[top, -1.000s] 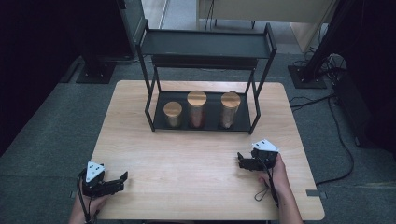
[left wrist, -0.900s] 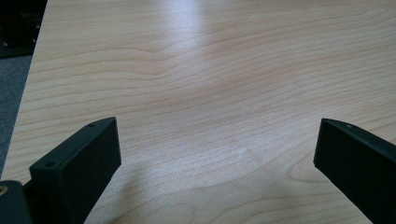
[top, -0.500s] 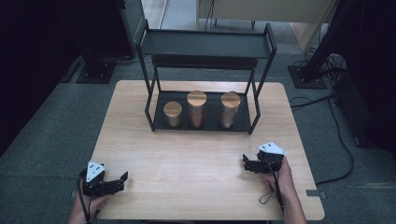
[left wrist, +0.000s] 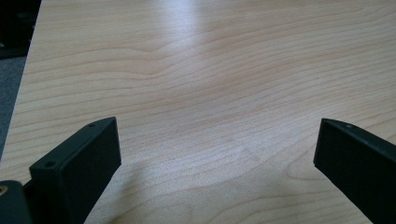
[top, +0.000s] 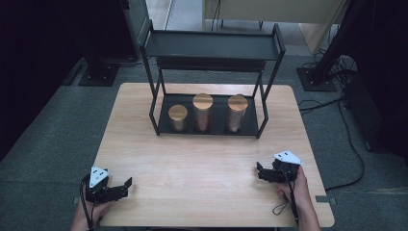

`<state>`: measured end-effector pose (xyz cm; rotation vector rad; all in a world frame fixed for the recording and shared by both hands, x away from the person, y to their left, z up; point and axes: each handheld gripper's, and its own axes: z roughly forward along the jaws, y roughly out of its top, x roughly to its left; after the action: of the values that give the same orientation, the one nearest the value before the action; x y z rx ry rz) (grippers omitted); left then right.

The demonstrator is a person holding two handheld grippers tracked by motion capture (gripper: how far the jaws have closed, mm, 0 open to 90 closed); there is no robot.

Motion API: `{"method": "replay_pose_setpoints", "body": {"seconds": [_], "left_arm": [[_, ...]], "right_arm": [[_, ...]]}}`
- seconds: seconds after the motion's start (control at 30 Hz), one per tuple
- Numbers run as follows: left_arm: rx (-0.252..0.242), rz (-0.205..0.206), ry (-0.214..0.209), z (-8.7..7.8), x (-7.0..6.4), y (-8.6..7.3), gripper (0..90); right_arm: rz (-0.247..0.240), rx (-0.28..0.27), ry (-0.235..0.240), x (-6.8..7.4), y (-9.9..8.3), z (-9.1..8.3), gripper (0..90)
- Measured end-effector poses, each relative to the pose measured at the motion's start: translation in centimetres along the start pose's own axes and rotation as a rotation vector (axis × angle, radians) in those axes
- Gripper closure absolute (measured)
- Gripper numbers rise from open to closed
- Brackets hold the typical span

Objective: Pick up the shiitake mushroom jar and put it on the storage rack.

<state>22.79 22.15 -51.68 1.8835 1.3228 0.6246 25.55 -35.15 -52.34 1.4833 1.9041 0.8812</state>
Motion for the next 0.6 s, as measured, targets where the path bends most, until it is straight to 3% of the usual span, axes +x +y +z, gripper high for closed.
{"method": "replay_pose_setpoints", "body": {"seconds": [0.6], "left_arm": [[0.0, 0.001, -0.002, 0.0, 0.0, 0.0, 0.9]], "right_arm": [[0.023, 0.019, -0.051, -2.3, -1.8, -1.9, 0.0]]}}
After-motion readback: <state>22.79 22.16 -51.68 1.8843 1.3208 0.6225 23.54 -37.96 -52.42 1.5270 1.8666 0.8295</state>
